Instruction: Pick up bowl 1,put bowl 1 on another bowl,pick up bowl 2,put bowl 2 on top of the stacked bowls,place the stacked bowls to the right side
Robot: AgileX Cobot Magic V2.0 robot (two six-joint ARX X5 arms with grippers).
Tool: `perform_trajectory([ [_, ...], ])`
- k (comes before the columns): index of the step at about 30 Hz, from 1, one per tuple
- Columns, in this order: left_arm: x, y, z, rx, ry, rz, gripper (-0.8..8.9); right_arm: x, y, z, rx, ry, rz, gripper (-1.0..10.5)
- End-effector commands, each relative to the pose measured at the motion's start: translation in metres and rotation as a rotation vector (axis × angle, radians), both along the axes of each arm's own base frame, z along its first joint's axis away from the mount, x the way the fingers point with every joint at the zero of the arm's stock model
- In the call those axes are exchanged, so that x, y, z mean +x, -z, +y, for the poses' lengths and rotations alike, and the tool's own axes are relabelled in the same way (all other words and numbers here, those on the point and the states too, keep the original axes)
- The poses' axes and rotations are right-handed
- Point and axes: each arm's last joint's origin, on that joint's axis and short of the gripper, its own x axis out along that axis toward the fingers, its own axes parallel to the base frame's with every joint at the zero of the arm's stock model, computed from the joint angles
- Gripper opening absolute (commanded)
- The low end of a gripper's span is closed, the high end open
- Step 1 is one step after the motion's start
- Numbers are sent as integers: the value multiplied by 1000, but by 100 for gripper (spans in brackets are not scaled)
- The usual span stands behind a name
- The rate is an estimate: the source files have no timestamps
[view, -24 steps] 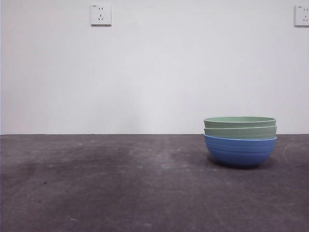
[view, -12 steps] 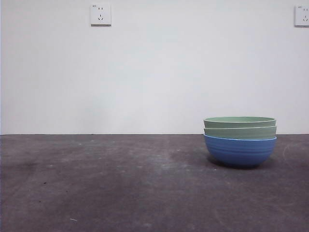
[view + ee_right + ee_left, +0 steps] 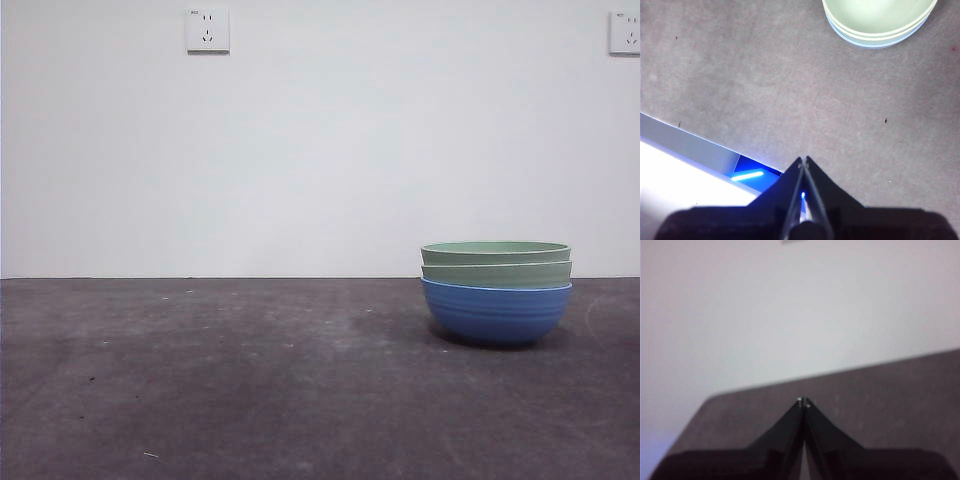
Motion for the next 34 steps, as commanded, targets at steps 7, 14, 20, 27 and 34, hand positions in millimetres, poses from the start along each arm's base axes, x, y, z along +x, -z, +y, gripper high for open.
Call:
perform_trajectory([
  [7,4,65,1,-6,-13,118,-4,0,3,0,-2,6,6,2],
  [14,3,89,1,-27,-12,139,-4,0,3,0,-2,6,6,2],
  [20,-2,95,1,-32,-12,163,-4,0,3,0,-2,6,6,2],
  [27,-3,100,0,-55,-7,217,-4,0,3,0,-2,6,6,2],
  [34,-3,100,0,-55,-10,219,-4,0,3,0,-2,6,6,2],
])
